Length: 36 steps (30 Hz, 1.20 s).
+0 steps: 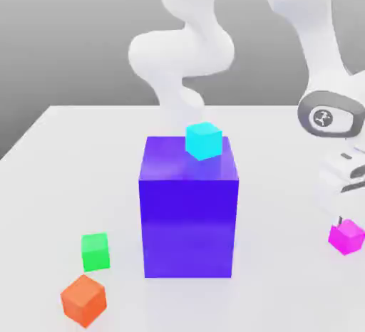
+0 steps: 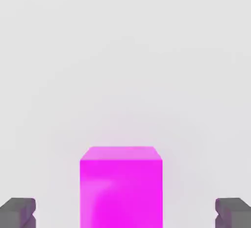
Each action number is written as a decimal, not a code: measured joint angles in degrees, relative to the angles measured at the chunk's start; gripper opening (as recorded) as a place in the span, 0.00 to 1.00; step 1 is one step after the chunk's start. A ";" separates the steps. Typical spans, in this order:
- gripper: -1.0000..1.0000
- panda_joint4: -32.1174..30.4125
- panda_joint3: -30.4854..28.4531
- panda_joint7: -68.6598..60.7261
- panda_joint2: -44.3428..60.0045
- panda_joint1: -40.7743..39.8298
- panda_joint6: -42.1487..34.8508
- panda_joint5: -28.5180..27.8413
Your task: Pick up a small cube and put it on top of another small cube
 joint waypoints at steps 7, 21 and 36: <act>0.00 0.98 -3.91 2.81 3.43 3.18 2.48 -3.69; 0.00 -0.62 -1.47 -11.69 -8.80 -13.63 -5.19 10.10; 0.00 -12.60 -23.43 -20.51 -25.15 -47.21 -8.28 23.08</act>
